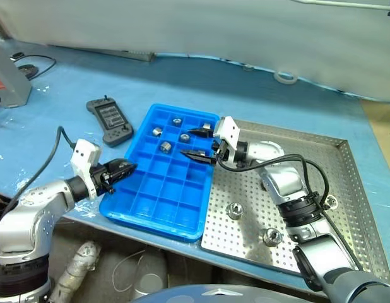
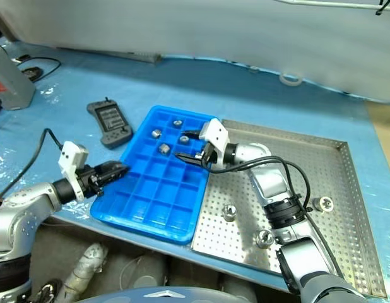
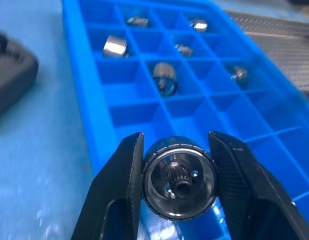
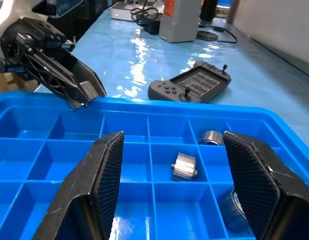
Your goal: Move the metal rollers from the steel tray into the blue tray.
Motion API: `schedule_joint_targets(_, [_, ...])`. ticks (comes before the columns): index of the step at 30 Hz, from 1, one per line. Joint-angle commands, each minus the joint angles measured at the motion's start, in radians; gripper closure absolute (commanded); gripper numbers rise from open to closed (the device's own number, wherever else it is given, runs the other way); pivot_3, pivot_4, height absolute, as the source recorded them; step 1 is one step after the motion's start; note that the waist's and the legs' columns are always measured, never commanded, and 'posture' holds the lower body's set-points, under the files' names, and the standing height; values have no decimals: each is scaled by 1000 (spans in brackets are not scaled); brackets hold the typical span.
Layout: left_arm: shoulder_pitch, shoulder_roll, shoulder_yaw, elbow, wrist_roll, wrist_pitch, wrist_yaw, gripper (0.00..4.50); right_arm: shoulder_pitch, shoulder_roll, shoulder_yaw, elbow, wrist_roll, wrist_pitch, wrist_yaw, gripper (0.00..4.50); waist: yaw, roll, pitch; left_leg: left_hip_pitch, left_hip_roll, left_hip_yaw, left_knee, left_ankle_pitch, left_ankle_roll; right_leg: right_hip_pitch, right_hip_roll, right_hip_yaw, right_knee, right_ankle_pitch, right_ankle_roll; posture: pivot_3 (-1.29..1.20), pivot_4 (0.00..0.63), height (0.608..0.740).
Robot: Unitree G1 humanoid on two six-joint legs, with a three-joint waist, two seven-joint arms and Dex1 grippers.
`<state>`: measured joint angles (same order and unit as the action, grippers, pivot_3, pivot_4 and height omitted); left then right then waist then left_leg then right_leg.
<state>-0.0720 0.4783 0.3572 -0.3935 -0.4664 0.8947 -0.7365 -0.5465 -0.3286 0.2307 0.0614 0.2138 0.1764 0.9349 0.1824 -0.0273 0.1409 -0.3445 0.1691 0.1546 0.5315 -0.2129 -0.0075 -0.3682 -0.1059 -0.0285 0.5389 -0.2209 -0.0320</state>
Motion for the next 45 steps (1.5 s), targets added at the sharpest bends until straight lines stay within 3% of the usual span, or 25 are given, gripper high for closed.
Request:
schedule_joint_targets(1, [-50, -35, -27, 4, 6, -33, 96, 2840, -4, -6, -5, -35, -4, -24, 0, 1187, 7, 0, 0, 0, 0, -1, 0, 0, 0, 0, 0, 0, 0, 0, 0, 398, 150, 740])
schedule_joint_targets(7, [-117, -73, -75, 19, -33, -41, 139, 2840, 23, -21, -19, -42, -21, -26, -14, 1187, 20, -1, 0, 3, 1, -3, -1, 5, -6, 2, 3, 0, 3, 0, 1, 386, 150, 740])
schedule_joint_targets(22, [-207, 2, -215, 257, 45, -143, 130, 2840, 87, -35, -50, 54, -44, -133, -50, 1187, 4, -1, -1, 10, 5, -6, -3, 8, -12, 6, 10, 3, 4, 2, 4, 280, 150, 740])
schedule_joint_targets(28, [-243, 5, -237, 286, 43, -138, 127, 1004, 96, -35, -56, 66, -45, -157, -59, 1187, 0, -2, -1, 11, 5, -5, -4, 8, -12, 6, 10, 3, 8, 2, 4, 261, 150, 740])
schedule_joint_targets(39, [-386, 60, -212, 250, -97, -103, -22, 1004, 123, -55, -93, -16, -17, -105, -90, 1187, -8, -3, -2, 6, 9, -5, -4, 11, -16, 1, 15, 2, 8, 2, 3, 248, 150, 740])
schedule_joint_targets(45, [-558, 27, -377, 444, -12, -230, -162, 1004, 184, -131, -192, -121, 6, -32, -133, 1187, -11, -1, -1, 9, 7, -3, -4, 11, -16, 4, 13, 4, 7, 2, 3, 53, 150, 740])
